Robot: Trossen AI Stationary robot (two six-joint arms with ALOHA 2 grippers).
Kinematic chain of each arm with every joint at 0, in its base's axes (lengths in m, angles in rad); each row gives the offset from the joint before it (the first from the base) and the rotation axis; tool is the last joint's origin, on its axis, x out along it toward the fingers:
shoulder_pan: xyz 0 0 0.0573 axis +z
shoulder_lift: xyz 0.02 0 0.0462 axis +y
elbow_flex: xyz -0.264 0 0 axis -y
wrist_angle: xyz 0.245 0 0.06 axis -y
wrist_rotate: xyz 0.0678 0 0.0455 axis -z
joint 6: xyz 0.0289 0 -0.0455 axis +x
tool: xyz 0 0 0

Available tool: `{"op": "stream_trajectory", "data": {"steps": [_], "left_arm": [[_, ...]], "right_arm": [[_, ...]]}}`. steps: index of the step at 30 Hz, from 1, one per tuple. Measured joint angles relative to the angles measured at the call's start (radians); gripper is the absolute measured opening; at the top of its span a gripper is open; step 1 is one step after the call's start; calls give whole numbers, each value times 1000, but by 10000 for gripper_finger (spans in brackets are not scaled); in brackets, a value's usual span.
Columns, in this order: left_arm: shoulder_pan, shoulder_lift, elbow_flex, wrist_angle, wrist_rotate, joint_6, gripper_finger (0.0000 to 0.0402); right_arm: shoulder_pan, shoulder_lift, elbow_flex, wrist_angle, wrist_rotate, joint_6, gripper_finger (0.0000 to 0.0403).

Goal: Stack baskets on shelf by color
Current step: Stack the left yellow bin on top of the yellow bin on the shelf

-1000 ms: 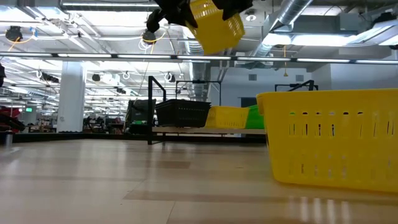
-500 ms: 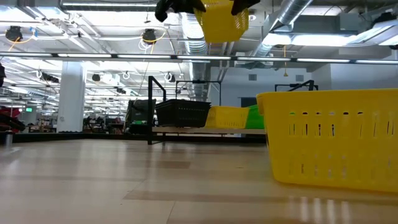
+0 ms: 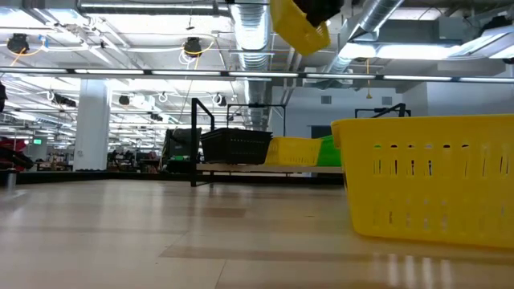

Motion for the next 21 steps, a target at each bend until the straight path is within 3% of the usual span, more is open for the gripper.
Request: {"op": "stream_trajectory", "data": {"steps": [7,10,14,16,21], "left_arm": [[-53,-94,9,104,202,55,239],[-78,-132,6,16,323,51,240],[-134,-181,2,-171,387,-31,240],[-171,-207,5,-267,346,-56,240],[-300,-210,0,-519,19,-88,240]], "right_arm": [[-2,23,-10,-100,-37,10,0],[-16,-3,-1,-106,-76,-12,0],[-63,-26,-4,-85,-183,-61,0],[-98,-52,-4,-40,-228,-89,0],[-215,-110,28,-7,-428,-105,0]]}}
